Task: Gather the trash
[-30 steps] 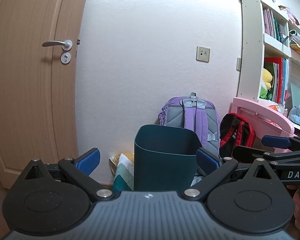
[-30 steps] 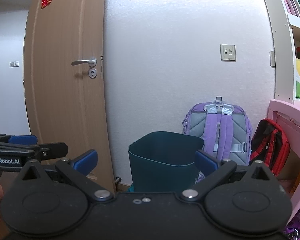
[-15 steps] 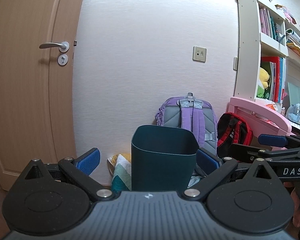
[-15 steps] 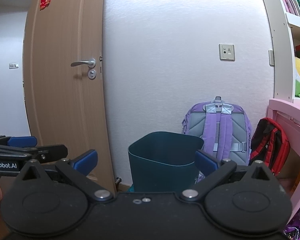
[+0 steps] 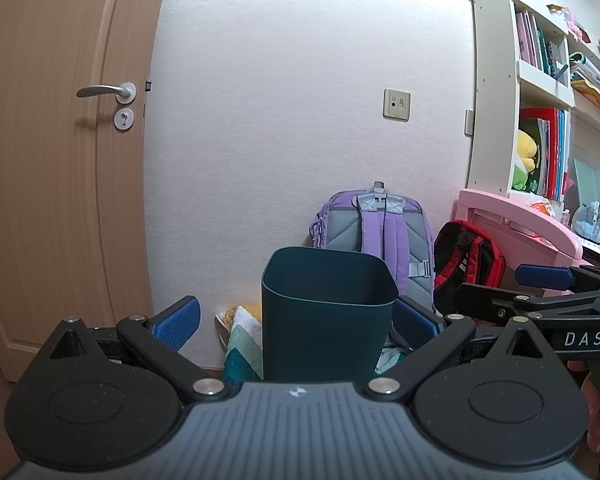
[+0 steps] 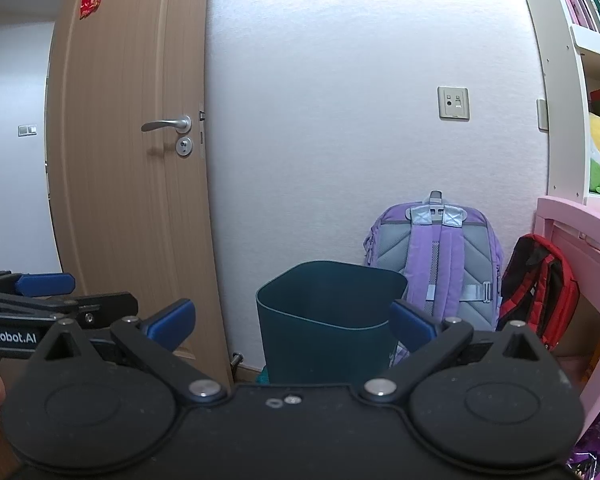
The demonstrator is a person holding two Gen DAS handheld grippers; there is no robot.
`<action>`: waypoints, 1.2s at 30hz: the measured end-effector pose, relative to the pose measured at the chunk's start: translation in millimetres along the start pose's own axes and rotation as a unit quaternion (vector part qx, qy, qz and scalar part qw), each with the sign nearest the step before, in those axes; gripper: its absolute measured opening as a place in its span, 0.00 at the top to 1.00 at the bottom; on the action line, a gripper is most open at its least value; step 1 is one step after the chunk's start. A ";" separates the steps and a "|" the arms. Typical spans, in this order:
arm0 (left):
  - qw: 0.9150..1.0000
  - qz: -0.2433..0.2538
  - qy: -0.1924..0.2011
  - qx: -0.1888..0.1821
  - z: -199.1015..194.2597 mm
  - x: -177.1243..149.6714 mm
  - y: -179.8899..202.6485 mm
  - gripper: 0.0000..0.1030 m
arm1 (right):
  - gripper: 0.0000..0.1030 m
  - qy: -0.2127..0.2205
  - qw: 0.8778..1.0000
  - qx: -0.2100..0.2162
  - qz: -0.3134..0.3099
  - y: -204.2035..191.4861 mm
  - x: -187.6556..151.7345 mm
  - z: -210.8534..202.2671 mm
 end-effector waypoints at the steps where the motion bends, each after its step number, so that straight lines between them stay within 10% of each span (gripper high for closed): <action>1: 1.000 0.000 -0.003 -0.001 0.7 0.6 -0.1 0.00 | 0.00 -0.001 1.000 -0.001 0.000 0.0 1.1 0.4; 36: 1.000 -0.002 -0.013 -0.002 14.7 106.3 18.7 0.00 | 0.00 -0.020 1.000 -0.015 -0.018 10.3 84.2 13.2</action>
Point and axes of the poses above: each gripper's, at about its wrist camera, not at the fingertips, and z roughly the way its jaws point, y to its right, x to its top, the point moved 10 cm from there along z, roughly the way its jaws point, and after that the axes turned 4 degrees about y, right-handed, at the moved point
